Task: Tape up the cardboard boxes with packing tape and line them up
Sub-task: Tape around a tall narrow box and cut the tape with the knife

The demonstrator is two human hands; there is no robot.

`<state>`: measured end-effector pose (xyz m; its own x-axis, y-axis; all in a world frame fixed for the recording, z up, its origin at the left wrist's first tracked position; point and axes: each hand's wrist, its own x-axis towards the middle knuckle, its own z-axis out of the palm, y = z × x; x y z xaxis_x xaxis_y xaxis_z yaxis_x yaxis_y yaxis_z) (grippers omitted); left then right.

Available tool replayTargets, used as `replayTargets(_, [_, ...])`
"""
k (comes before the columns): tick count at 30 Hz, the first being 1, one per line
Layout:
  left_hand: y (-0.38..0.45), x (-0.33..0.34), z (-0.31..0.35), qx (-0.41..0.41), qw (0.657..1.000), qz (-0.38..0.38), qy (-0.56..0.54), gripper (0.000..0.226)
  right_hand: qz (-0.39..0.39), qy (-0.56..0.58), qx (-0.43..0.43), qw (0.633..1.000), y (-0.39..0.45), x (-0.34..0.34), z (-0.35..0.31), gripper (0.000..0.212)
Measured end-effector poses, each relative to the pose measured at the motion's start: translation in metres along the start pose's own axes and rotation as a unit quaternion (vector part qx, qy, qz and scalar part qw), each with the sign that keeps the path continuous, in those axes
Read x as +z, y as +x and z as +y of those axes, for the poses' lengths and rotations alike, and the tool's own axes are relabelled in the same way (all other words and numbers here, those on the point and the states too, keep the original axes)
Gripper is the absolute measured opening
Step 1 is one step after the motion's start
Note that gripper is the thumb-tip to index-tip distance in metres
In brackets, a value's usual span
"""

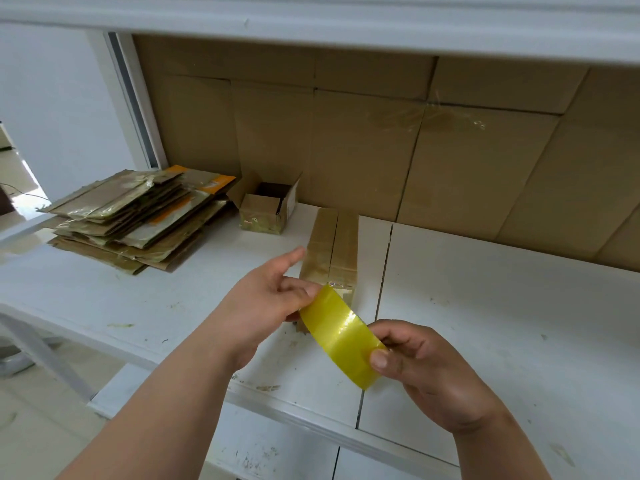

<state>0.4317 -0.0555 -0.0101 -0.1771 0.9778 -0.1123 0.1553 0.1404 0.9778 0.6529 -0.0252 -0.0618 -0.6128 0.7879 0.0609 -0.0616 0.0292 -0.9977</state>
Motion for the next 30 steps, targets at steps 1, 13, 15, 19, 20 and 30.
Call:
replayTargets(1, [0.000, 0.000, 0.000, 0.008, 0.999, 0.013, 0.032, 0.062, 0.000, -0.013, 0.003, 1.000, 0.000, 0.000, 0.000, 0.055])
replayTargets(13, [-0.006, 0.009, 0.009, 0.109, 0.960, 0.092, 0.242, 0.054, 0.029, -0.081, 0.008, 0.996, 0.003, 0.004, 0.000, 0.036])
replayTargets(15, [-0.004, 0.010, 0.007, 0.114, 0.961, 0.081, 0.240, 0.055, 0.033, -0.089, 0.011, 0.995, 0.002, 0.004, 0.000, 0.037])
replayTargets(19, [0.005, 0.004, 0.001, 0.048, 0.992, 0.019, 0.111, 0.058, 0.017, -0.118, 0.012, 0.993, -0.002, 0.004, -0.002, 0.031])
replayTargets(20, [0.006, 0.003, 0.000, 0.027, 0.996, -0.007, 0.088, 0.059, 0.012, -0.124, 0.012, 0.992, -0.003, 0.004, -0.003, 0.029])
replayTargets(30, [0.004, 0.009, 0.001, 0.052, 0.990, -0.010, 0.130, 0.062, 0.016, -0.099, 0.006, 0.995, -0.013, -0.002, -0.004, 0.031])
